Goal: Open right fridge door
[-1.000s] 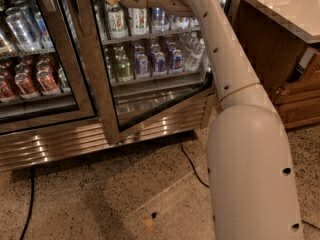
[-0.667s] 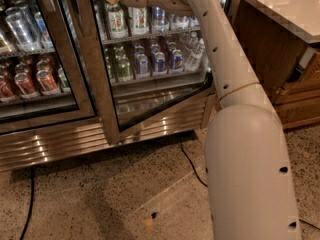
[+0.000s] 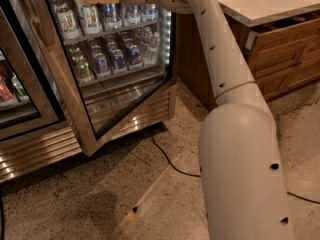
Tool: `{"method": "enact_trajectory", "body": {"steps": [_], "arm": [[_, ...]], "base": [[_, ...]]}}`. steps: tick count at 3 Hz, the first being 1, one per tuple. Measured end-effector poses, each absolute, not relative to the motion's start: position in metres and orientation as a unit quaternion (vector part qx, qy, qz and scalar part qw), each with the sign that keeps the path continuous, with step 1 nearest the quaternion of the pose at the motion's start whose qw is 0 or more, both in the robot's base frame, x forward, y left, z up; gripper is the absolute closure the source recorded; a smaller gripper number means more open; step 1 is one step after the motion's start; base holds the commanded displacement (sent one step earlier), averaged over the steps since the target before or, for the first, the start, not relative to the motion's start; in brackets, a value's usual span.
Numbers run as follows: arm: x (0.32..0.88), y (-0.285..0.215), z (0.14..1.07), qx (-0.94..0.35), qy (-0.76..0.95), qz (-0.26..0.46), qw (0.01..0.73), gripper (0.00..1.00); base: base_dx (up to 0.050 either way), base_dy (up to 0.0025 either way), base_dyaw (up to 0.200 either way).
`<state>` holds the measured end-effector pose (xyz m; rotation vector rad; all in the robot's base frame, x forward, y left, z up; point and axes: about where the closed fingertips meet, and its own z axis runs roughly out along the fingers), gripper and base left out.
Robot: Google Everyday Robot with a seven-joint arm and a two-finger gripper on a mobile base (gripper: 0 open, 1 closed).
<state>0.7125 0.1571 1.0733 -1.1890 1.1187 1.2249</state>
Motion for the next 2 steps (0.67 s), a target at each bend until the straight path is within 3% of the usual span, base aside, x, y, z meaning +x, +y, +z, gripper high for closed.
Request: {"method": "enact_trajectory", "body": {"steps": [2], "arm": [[0.7125,0.1571,1.0733,-0.497,0.467,0.512,0.523,0.00]], "base": [[-0.050,0.00000,0.000]]}}
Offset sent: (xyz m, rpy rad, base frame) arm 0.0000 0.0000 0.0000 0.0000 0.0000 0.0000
